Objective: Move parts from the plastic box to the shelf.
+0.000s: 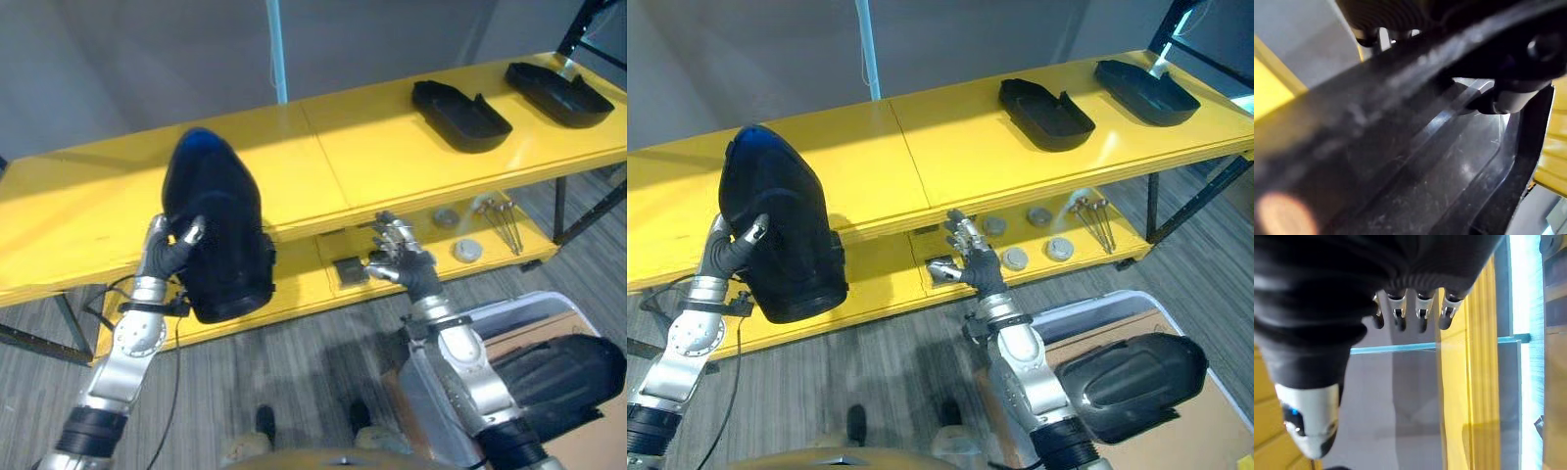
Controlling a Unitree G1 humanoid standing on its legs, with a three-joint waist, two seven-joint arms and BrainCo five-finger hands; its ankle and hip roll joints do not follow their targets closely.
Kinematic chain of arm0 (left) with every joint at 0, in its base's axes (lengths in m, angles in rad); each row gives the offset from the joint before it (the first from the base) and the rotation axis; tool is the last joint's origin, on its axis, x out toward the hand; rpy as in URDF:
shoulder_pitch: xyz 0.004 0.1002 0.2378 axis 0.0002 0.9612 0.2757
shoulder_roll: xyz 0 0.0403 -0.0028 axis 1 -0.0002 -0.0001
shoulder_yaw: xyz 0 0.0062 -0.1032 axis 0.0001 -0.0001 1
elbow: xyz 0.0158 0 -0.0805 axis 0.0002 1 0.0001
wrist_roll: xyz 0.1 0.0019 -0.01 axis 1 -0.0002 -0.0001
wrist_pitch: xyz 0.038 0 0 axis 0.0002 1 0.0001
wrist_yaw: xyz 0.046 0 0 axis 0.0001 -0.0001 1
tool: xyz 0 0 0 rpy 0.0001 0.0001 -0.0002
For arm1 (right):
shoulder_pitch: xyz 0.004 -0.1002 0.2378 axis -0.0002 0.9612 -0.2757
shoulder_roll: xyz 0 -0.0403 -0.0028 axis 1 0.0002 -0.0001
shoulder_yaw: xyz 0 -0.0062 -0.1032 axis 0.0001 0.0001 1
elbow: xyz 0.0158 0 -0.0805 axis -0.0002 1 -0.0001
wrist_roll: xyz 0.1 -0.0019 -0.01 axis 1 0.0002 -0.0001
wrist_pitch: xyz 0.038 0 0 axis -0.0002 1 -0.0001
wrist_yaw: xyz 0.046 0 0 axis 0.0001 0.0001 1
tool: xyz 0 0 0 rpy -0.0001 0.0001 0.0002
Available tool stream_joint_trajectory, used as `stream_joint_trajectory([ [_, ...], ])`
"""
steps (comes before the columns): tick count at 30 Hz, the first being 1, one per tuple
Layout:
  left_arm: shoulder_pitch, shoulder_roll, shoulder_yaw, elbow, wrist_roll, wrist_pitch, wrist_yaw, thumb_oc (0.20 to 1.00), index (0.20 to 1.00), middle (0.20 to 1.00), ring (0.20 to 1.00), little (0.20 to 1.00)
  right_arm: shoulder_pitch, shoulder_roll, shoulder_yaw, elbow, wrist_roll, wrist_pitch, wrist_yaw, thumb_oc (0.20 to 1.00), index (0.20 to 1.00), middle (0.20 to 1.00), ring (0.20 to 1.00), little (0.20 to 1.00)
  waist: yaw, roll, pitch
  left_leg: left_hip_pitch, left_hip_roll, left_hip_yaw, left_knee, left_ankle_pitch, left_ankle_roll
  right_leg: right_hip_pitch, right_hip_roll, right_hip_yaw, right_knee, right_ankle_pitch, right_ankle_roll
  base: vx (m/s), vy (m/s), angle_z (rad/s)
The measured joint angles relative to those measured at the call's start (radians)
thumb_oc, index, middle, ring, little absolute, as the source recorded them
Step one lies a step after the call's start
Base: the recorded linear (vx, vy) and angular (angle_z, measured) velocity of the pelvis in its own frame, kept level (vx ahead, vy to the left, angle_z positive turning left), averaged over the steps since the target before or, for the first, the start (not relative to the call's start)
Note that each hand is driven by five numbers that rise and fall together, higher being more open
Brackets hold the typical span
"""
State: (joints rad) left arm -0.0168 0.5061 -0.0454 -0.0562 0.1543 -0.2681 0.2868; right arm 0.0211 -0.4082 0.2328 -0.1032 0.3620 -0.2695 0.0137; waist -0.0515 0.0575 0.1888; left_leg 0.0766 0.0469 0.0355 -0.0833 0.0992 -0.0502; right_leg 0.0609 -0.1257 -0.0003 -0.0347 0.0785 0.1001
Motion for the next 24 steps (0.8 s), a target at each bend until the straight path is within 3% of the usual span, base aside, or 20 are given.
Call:
stream_joint_trajectory([
  [1,0.0,0.0,0.005,0.0,0.0,0.003,0.004,0.2,0.2,0.2,0.2,0.2,0.003,0.008,0.001,0.0,-0.007,0.005,0.0,1.0,1.0,1.0,1.0,1.0,0.002,-0.003,-0.001,0.003,-0.008,0.006,0.0,0.003,0.009,-0.009,-0.015,-0.003,0.026,-0.014,0.011,0.06,0.263,-0.09],
  [2,-0.018,-0.012,0.001,0.003,-0.003,0.013,0.015,0.2,0.2,0.2,0.2,0.2,0.002,0.01,0.001,0.004,-0.017,0.016,0.001,1.0,1.0,1.0,1.0,1.0,0.014,0.006,0.013,0.015,-0.026,0.003,0.001,-0.003,0.045,-0.128,-0.031,0.022,0.28,-0.047,0.055,0.09,0.333,0.12],
  [3,-0.03,-0.014,-0.005,0.003,-0.004,0.014,0.014,0.2,0.2,0.2,0.2,0.2,0.015,0.013,0.001,-0.001,-0.017,0.017,0.0,1.0,1.0,1.0,1.0,1.0,0.001,0.005,0.013,0.016,-0.042,-0.008,0.001,-0.006,0.058,-0.196,-0.049,0.023,0.43,-0.07,0.056,0.09,0.185,0.31],
  [5,-0.04,-0.006,-0.005,0.001,-0.013,0.014,0.015,0.2,0.2,0.2,0.2,0.2,0.018,0.018,0.003,0.003,-0.017,0.019,0.001,1.0,1.0,1.0,1.0,1.0,-0.003,-0.034,0.024,0.043,-0.091,-0.02,0.0,-0.031,0.091,-0.261,-0.089,0.071,0.571,-0.048,0.048,0.15,0.113,0.32],
  [6,-0.034,-0.009,-0.009,0.001,-0.019,0.016,0.015,0.2,0.2,0.2,0.2,0.2,0.017,0.02,0.001,0.002,-0.017,0.019,0.001,1.0,1.0,1.0,1.0,1.0,-0.005,-0.027,0.029,0.051,-0.094,-0.021,0.0,-0.033,0.102,-0.275,-0.093,0.071,0.601,-0.054,0.042,0.21,0.019,0.08],
  [8,-0.041,-0.008,-0.026,0.001,-0.042,0.016,0.014,0.2,0.2,0.2,0.2,0.2,0.012,0.022,-0.001,0.0,-0.017,0.019,0.0,1.0,1.0,1.0,1.0,1.0,-0.008,-0.023,0.03,0.052,-0.091,-0.04,0.0,-0.042,0.098,-0.262,-0.071,0.064,0.52,-0.124,0.041,0.21,-0.036,0.11],
  [10,-0.051,-0.009,-0.034,0.011,-0.076,0.014,0.011,0.2,0.2,0.2,0.2,0.2,0.0,0.028,-0.001,0.0,-0.017,0.019,0.0,1.0,1.0,1.0,1.0,1.0,-0.009,-0.029,0.029,0.041,-0.09,-0.053,0.001,-0.043,0.086,-0.23,-0.039,0.067,0.273,-0.139,0.048,0.2,-0.097,0.15],
  [13,-0.071,-0.028,-0.047,0.057,-0.119,0.013,0.006,0.2,0.2,0.2,0.2,0.2,-0.008,0.04,-0.001,0.004,-0.017,0.019,0.0,1.0,1.0,1.0,1.0,1.0,-0.025,-0.042,0.025,0.045,-0.091,-0.071,0.0,-0.063,0.078,-0.196,-0.008,0.067,0.016,-0.044,0.044,0.19,-0.166,0.29],
  [16,-0.063,-0.051,-0.046,0.08,-0.172,0.014,0.001,0.2,0.2,0.2,0.2,0.2,0.006,0.043,0.0,0.005,-0.016,0.019,0.0,1.0,1.0,1.0,1.0,1.0,-0.033,-0.077,0.008,0.092,-0.089,-0.096,0.0,-0.079,0.042,-0.13,-0.009,0.04,-0.033,0.042,0.023,0.19,-0.183,0.37],
  [17,-0.06,-0.066,-0.045,0.078,-0.206,0.014,-0.003,0.2,0.2,0.2,0.2,0.2,0.007,0.039,-0.001,0.006,-0.015,0.019,0.001,1.0,1.0,1.0,1.0,1.0,-0.026,-0.079,-0.002,0.113,-0.064,-0.106,0.0,-0.1,0.018,-0.112,0.016,0.032,-0.036,0.125,0.006,0.25,-0.173,0.16],
  [20,-0.077,-0.077,-0.047,0.087,-0.25,0.014,-0.011,0.2,0.2,0.2,0.2,0.2,0.016,0.011,-0.002,0.006,-0.014,0.023,0.016,1.0,1.0,1.0,1.0,1.0,-0.047,-0.042,-0.019,0.117,0.017,-0.114,0.0,-0.123,-0.016,-0.09,0.089,-0.011,-0.055,0.108,-0.035,0.18,-0.146,0.14],
  [21,-0.1,-0.078,-0.048,0.104,-0.268,0.014,-0.012,0.2,0.2,0.2,0.2,0.2,0.021,-0.005,-0.006,0.006,-0.014,0.03,0.026,1.0,1.0,1.0,1.0,1.0,-0.055,-0.04,-0.02,0.116,0.025,-0.112,0.0,-0.114,-0.028,-0.086,0.095,-0.024,-0.048,0.118,-0.054,0.03,-0.045,0.41],
  [22,-0.171,-0.075,-0.073,0.166,-0.309,0.013,-0.011,0.2,0.2,0.2,0.2,0.2,0.036,-0.032,-0.021,0.005,-0.013,0.03,0.031,1.0,1.0,1.0,1.0,1.0,-0.077,-0.036,-0.021,0.093,0.032,-0.083,0.0,-0.095,-0.043,-0.083,0.092,-0.051,-0.049,0.1,-0.059,0.03,-0.014,0.61],
  [24,-0.274,-0.074,-0.097,0.249,-0.362,0.014,-0.011,0.2,0.2,0.2,0.2,0.2,0.056,-0.062,-0.046,0.004,-0.01,0.033,0.032,1.0,1.0,1.0,1.0,1.0,-0.122,-0.019,-0.018,0.067,0.036,-0.003,0.0,-0.091,-0.04,-0.087,0.089,-0.087,-0.048,0.094,-0.064,0.02,-0.013,0.61],
])
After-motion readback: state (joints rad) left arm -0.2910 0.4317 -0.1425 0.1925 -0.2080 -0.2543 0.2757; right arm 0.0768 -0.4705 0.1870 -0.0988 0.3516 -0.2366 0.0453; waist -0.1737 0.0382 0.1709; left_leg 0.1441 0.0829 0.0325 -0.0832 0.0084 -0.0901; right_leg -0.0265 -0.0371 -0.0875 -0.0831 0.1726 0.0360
